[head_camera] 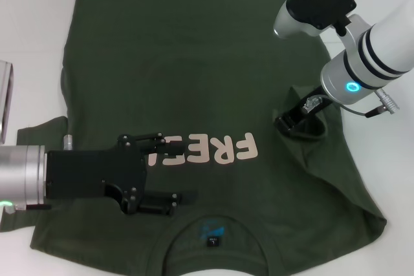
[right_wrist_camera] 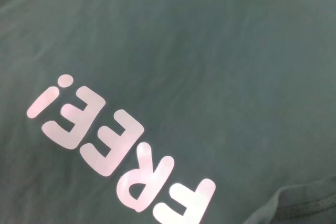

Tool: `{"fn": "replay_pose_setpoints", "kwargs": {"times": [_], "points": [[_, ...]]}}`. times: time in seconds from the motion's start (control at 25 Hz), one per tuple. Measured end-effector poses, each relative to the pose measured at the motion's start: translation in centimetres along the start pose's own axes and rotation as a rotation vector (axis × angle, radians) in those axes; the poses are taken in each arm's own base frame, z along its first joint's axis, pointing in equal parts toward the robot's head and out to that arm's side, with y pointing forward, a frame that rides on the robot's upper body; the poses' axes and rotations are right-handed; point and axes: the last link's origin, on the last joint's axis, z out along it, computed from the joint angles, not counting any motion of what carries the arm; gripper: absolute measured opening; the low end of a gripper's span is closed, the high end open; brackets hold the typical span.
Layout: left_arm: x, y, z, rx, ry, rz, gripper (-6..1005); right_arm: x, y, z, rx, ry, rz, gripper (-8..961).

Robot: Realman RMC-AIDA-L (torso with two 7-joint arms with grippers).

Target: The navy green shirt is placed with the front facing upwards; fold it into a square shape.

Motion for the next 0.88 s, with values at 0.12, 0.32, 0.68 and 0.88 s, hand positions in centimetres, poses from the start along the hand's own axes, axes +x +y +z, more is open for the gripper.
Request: {"fn": "replay_pose_setpoints", "kwargs": {"times": [0.12,0.32,0.68,0.88], "points": [[0.0,0.0,0.0,-0.001,-0.002,-0.001,859,-0.1,0.0,0.0,0.000,-0.002,0.001,167],[-0.1,0.1,0.0,0.001,-0.002,-0.004,860,-0.4,0.3,0.0,-0.020,-0.026,0.006,180],[-0.1,0.1,0.0,0.001,0.001,-0.004,860,-0.4,-1.0,-0.5,0.021,-0.042,0.014,447],[-0.1,0.1,0.0,0.003,0.002,-0.005,860,0.8,-2.7,-0.9,0.088,0.008,0.024,471]]}}
